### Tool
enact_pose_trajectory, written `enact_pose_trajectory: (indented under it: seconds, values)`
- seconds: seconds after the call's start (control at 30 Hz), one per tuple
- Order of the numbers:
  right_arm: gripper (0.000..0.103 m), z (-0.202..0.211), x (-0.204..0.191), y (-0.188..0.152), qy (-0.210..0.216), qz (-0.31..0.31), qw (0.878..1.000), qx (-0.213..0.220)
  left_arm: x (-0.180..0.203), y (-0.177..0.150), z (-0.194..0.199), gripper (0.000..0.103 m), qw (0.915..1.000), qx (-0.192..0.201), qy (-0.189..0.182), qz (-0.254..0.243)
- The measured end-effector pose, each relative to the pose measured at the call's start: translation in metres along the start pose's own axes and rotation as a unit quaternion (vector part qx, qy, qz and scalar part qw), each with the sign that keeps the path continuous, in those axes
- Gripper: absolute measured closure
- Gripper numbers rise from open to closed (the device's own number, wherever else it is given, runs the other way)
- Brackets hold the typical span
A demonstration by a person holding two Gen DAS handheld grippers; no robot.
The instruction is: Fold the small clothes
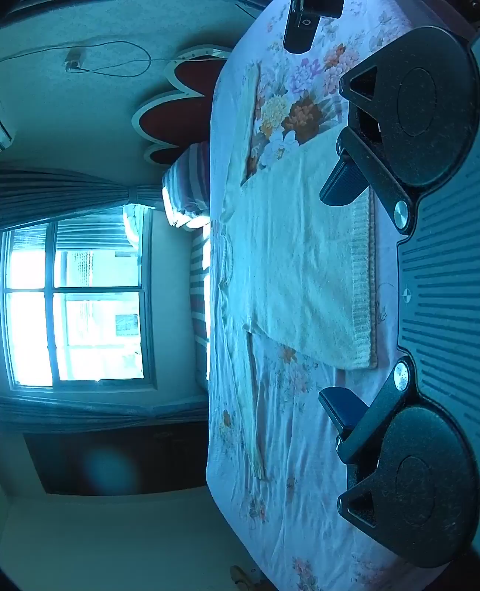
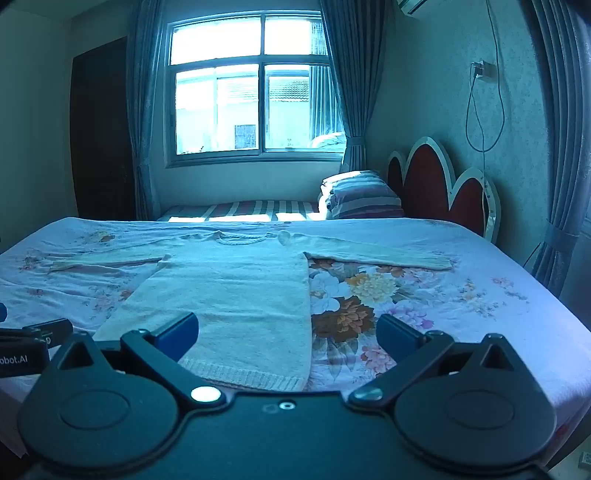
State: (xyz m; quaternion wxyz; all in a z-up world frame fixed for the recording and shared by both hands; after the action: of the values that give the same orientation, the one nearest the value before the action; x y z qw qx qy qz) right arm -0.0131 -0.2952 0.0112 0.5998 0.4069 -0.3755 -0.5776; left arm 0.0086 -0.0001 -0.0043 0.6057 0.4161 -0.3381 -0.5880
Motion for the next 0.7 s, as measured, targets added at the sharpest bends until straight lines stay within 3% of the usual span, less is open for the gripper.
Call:
enact_pose_trajectory:
  seconds: [0.7]
  values:
    - [0.0,0.0,-0.0003,0.0042,0.004,-0.006,1.0,0.004,0.0025,0.0018,0.0011,0.0,1.0,0.001,0.0,-0.006]
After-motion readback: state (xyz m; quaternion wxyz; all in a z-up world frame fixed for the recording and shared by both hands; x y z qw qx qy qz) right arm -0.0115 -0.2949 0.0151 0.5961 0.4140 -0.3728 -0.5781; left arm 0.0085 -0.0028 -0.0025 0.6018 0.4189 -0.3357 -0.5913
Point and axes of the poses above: each gripper's, at about its wrist camera, not at the fingertips, and z roughly against the way its jaws point, x to its right, y to its top, the point moved 1 cm from there along -z, roughly the way its jaws point, and after that the axes turned 6 degrees about y, right-handed, at the moved point
